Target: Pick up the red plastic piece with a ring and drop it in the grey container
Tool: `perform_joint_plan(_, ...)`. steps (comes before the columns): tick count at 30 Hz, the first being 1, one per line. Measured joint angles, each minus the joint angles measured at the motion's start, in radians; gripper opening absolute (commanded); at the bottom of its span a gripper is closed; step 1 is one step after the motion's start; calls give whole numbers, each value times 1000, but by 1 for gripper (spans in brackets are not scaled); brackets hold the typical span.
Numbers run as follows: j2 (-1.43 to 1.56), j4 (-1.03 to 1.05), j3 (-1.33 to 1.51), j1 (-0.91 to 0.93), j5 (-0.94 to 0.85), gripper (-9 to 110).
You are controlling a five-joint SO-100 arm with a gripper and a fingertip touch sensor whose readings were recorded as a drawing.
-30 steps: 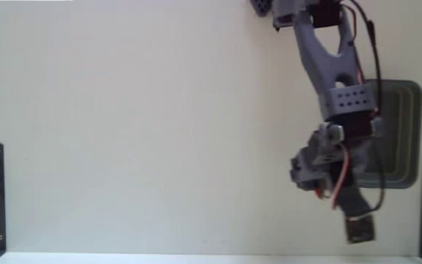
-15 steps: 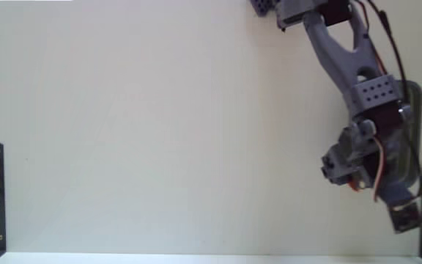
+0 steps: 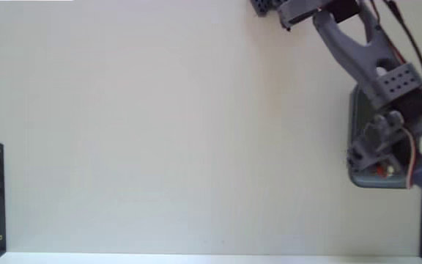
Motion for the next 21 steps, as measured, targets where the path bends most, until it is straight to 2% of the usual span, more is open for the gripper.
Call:
perform_joint_plan(19, 12, 0, 0, -98, 2, 24)
perform_joint_plan(20, 12, 0, 0, -100, 2, 110)
perform_joint_plan(21, 12, 0, 0, -100, 2, 110)
